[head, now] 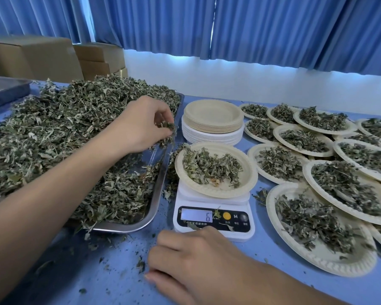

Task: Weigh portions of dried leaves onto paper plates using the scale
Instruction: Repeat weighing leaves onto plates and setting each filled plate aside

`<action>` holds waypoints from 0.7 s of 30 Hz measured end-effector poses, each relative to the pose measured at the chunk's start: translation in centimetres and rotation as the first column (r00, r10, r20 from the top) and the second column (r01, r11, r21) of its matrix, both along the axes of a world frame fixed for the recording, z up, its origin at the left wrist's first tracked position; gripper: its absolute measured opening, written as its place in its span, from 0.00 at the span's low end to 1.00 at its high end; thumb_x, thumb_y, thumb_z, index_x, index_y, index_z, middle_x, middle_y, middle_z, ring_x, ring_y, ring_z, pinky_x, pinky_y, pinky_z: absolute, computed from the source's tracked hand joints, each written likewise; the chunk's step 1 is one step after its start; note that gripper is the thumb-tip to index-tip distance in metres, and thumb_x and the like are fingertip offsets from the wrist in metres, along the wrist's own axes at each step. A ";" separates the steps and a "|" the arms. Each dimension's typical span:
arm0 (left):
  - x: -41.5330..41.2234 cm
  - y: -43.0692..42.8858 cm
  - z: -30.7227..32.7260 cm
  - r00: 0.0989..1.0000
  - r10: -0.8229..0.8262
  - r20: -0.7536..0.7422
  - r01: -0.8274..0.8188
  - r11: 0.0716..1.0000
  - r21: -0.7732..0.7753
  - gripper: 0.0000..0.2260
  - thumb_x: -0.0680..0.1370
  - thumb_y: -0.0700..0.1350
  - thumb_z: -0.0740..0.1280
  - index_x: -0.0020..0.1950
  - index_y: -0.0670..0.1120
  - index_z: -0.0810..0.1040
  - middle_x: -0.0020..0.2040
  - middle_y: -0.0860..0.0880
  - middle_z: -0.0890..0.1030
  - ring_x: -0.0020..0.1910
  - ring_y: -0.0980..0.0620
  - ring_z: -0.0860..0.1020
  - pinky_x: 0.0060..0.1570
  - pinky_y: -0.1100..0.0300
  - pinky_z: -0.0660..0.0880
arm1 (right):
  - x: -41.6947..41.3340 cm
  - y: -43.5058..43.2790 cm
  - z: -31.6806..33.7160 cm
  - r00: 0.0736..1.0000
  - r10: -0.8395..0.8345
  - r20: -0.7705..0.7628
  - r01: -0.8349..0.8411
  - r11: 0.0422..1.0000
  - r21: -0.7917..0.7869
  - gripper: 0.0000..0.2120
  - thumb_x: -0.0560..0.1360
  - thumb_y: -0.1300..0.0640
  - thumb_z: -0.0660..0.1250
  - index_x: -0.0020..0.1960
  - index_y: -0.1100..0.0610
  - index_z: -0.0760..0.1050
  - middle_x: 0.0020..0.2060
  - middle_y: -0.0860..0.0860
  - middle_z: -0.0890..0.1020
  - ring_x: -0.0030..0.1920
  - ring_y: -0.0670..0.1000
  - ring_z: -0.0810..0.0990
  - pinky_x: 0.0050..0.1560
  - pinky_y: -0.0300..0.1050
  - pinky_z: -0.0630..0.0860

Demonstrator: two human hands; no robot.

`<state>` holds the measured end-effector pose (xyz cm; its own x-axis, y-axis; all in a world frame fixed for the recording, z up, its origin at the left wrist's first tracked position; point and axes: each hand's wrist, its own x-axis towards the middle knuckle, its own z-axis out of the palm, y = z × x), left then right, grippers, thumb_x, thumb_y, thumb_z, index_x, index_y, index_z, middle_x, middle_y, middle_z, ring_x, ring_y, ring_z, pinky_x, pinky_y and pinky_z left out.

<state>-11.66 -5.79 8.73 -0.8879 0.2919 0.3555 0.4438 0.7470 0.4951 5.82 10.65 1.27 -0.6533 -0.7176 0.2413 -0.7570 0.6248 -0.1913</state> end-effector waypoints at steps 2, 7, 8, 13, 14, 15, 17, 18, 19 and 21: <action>-0.1 0.3 -0.2 1.000 -0.011 -0.026 0.012 0.999 0.052 0.05 0.74 0.43 0.77 0.47 0.50 0.83 0.43 0.50 0.81 0.31 0.61 0.70 0.41 0.59 0.71 | 0.0 0.0 0.0 1.000 -0.003 -0.001 0.003 1.000 0.007 0.12 0.85 0.47 0.59 0.49 0.51 0.77 0.42 0.46 0.71 0.35 0.47 0.64 0.34 0.46 0.68; 1.0 2.0 -1.0 0.996 -0.084 0.022 0.072 0.940 0.332 0.06 0.73 0.43 0.78 0.46 0.50 0.83 0.40 0.51 0.83 0.31 0.64 0.78 0.41 0.60 0.77 | 0.0 0.0 -0.1 1.000 -0.001 -0.004 0.001 1.000 0.011 0.12 0.85 0.46 0.59 0.50 0.50 0.77 0.42 0.46 0.71 0.35 0.46 0.61 0.33 0.47 0.68; 1.5 2.5 -1.1 0.985 -0.157 0.069 0.118 0.912 0.393 0.08 0.73 0.43 0.78 0.48 0.50 0.83 0.42 0.52 0.85 0.37 0.62 0.82 0.46 0.59 0.80 | 0.0 -0.1 -0.1 1.000 -0.004 -0.007 0.004 1.000 0.015 0.12 0.85 0.46 0.59 0.50 0.50 0.77 0.42 0.46 0.71 0.35 0.46 0.61 0.33 0.47 0.68; 2.7 3.7 -1.4 0.914 -0.376 0.155 0.287 0.866 0.410 0.15 0.74 0.43 0.77 0.60 0.50 0.82 0.55 0.51 0.84 0.52 0.54 0.85 0.60 0.55 0.80 | 0.0 -0.1 -0.3 1.000 0.003 0.002 -0.003 1.000 0.015 0.12 0.85 0.46 0.58 0.50 0.51 0.76 0.42 0.46 0.71 0.35 0.47 0.63 0.34 0.49 0.70; 2.7 3.6 -1.2 0.922 -0.360 0.139 0.279 0.871 0.404 0.12 0.75 0.43 0.76 0.58 0.49 0.83 0.53 0.51 0.85 0.51 0.52 0.85 0.59 0.54 0.80 | -0.1 -0.1 -0.2 1.000 0.009 0.009 -0.009 1.000 0.016 0.12 0.85 0.46 0.58 0.51 0.51 0.76 0.43 0.46 0.71 0.35 0.47 0.64 0.34 0.50 0.71; 2.6 3.4 -0.9 0.934 -0.336 0.119 0.267 0.880 0.393 0.10 0.76 0.42 0.75 0.57 0.49 0.84 0.51 0.51 0.86 0.49 0.52 0.85 0.59 0.53 0.80 | -0.1 -0.1 -0.2 1.000 0.010 0.011 -0.010 1.000 0.015 0.12 0.85 0.46 0.58 0.51 0.51 0.76 0.42 0.46 0.71 0.35 0.47 0.64 0.34 0.50 0.71; 2.1 2.6 -0.3 0.960 -0.267 0.080 0.233 0.925 0.300 0.06 0.78 0.42 0.73 0.53 0.49 0.84 0.47 0.52 0.86 0.47 0.53 0.84 0.57 0.53 0.80 | -0.1 0.0 -0.1 1.000 0.006 0.005 -0.006 1.000 0.010 0.12 0.85 0.47 0.58 0.50 0.51 0.76 0.42 0.46 0.70 0.35 0.47 0.63 0.33 0.49 0.70; 1.7 2.2 0.0 0.969 -0.235 0.072 0.216 0.953 0.211 0.05 0.78 0.42 0.72 0.53 0.49 0.84 0.46 0.51 0.86 0.46 0.53 0.83 0.56 0.52 0.80 | -0.1 0.0 0.0 1.000 0.005 0.009 -0.005 1.000 0.010 0.13 0.85 0.47 0.58 0.50 0.51 0.76 0.42 0.46 0.70 0.35 0.47 0.63 0.33 0.48 0.70; 1.4 1.7 0.2 0.975 -0.205 0.085 0.196 0.976 0.097 0.04 0.79 0.43 0.71 0.52 0.50 0.84 0.45 0.52 0.85 0.46 0.53 0.82 0.54 0.52 0.79 | -0.1 -0.1 0.0 1.000 0.007 0.013 -0.007 1.000 0.011 0.13 0.85 0.47 0.57 0.50 0.51 0.77 0.42 0.46 0.70 0.35 0.47 0.63 0.33 0.48 0.69; 0.7 0.6 0.4 0.979 -0.106 0.174 0.138 0.973 -0.183 0.05 0.80 0.44 0.69 0.52 0.52 0.82 0.46 0.55 0.81 0.45 0.56 0.79 0.48 0.56 0.77 | 0.0 -0.1 0.0 1.000 0.008 0.011 -0.008 1.000 0.006 0.14 0.85 0.47 0.57 0.50 0.51 0.77 0.42 0.47 0.71 0.35 0.47 0.64 0.34 0.48 0.69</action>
<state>-11.00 -5.20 9.17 -0.8822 0.4508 0.1357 0.4634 0.7806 0.4195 5.78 10.51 1.31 -0.6502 -0.7242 0.2296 -0.7597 0.6201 -0.1956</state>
